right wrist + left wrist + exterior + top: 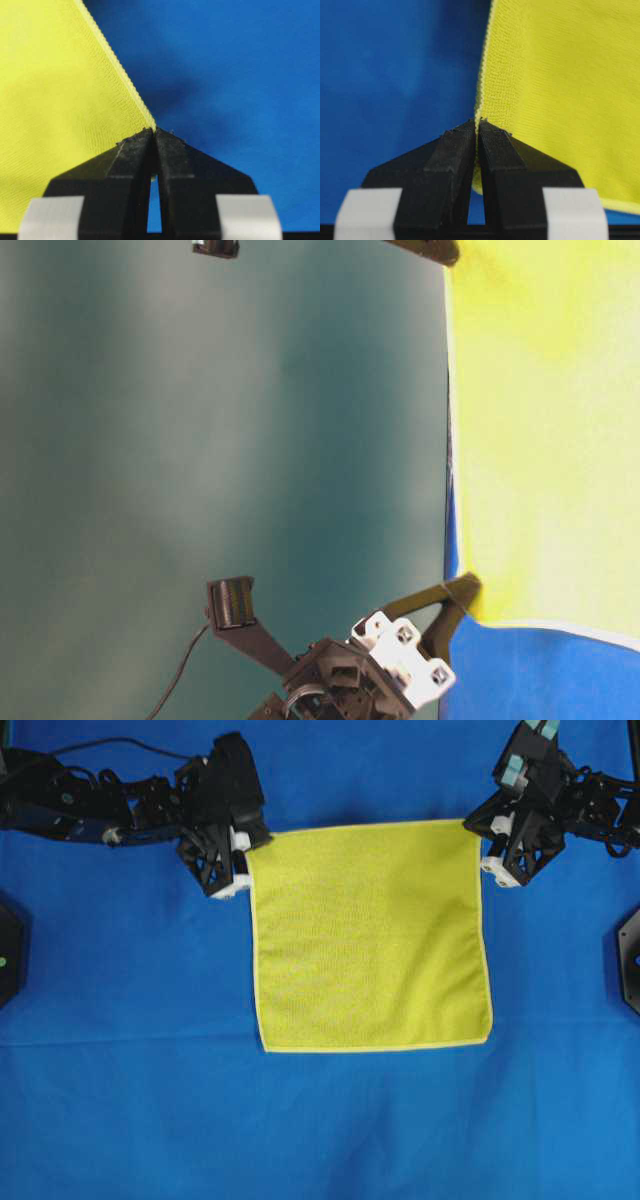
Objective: Fold the yellow towel.
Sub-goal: 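Pull both held corners down toward the bottom edge, folding towel in half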
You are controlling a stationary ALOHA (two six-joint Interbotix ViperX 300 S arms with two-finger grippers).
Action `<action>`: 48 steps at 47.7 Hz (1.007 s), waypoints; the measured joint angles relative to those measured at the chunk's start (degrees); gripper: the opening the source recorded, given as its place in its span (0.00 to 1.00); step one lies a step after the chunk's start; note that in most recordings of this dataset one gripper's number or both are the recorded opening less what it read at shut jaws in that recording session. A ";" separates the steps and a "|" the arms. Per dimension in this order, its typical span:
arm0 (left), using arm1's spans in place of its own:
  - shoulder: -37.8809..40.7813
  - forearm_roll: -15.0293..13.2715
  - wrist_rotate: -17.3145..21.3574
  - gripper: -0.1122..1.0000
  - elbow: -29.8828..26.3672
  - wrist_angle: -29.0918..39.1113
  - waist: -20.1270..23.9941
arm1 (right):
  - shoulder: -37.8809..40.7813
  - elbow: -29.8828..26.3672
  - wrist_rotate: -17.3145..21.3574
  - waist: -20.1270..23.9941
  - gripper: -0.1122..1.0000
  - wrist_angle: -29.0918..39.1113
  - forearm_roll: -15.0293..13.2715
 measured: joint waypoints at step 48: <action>0.70 0.00 -7.56 0.11 -0.18 4.48 -29.53 | -0.79 3.69 24.79 41.22 0.12 4.48 2.37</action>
